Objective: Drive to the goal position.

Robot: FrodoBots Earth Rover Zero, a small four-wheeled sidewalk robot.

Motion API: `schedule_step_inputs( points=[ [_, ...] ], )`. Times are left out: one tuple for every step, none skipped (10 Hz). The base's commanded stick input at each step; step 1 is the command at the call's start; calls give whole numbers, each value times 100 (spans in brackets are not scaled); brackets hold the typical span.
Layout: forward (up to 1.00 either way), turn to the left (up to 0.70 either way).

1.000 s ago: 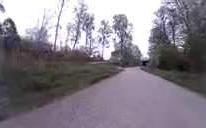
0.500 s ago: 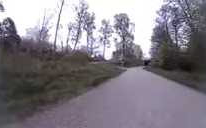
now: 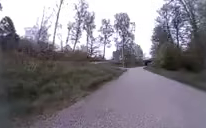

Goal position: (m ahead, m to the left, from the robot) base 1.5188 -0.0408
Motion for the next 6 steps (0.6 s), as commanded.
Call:
schedule_step_inputs(
  points=[
    [0,-87],
    [0,-71],
    [0,-55],
    [0,-40],
    [0,-24],
    [0,-8]
  ],
)
